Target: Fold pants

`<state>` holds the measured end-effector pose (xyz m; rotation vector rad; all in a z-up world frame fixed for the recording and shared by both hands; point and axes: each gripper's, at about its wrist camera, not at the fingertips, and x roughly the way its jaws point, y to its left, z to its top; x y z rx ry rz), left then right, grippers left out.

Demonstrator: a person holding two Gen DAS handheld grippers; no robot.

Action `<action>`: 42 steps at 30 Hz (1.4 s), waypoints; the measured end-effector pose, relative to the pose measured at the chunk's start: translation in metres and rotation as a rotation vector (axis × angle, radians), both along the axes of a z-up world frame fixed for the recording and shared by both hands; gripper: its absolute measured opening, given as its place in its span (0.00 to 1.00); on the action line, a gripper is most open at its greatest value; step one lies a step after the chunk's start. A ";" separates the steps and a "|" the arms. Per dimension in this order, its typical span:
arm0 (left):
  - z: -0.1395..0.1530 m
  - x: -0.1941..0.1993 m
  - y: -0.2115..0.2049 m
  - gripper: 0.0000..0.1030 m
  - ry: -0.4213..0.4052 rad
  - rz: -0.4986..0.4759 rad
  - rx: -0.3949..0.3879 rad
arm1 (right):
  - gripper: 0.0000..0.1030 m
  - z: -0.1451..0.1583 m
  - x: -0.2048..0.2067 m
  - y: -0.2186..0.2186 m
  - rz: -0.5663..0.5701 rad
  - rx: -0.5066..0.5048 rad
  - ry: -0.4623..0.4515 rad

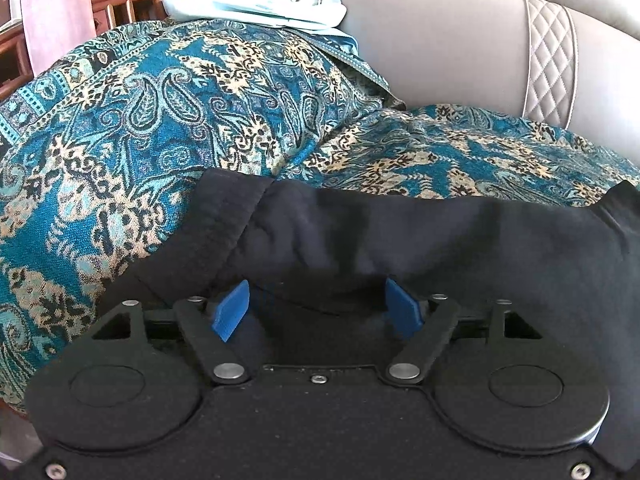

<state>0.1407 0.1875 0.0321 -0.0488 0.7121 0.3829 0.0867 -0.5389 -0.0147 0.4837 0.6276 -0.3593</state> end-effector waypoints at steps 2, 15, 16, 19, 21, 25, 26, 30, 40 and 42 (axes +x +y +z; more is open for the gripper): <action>-0.001 0.000 -0.002 0.73 -0.004 0.000 0.007 | 1.00 -0.001 -0.006 -0.011 -0.100 -0.024 0.012; -0.001 -0.002 -0.003 0.75 -0.012 0.005 0.006 | 1.00 -0.006 -0.051 -0.048 -0.376 0.019 -0.009; -0.001 -0.002 -0.003 0.75 -0.013 0.005 0.005 | 1.00 -0.007 -0.054 -0.050 -0.380 0.024 -0.012; -0.002 -0.002 -0.004 0.75 -0.015 0.006 0.006 | 1.00 -0.010 -0.055 -0.054 -0.375 0.024 -0.010; -0.001 -0.002 -0.003 0.75 -0.015 0.006 0.005 | 1.00 -0.013 -0.054 -0.057 -0.354 0.039 -0.022; -0.001 -0.002 -0.003 0.76 -0.016 0.004 0.005 | 0.99 -0.019 -0.074 -0.076 -0.291 0.258 -0.208; -0.002 -0.002 -0.003 0.76 -0.018 0.004 0.005 | 0.99 -0.021 -0.080 -0.083 -0.301 0.316 -0.249; -0.002 -0.002 -0.003 0.76 -0.023 0.002 0.003 | 0.96 -0.028 -0.095 -0.097 -0.321 0.442 -0.331; -0.002 -0.003 -0.004 0.76 -0.026 0.004 0.000 | 0.79 -0.014 -0.055 -0.064 -0.220 0.113 -0.154; -0.002 -0.003 -0.004 0.76 -0.028 0.005 -0.001 | 0.73 -0.013 -0.043 -0.055 -0.222 0.022 -0.111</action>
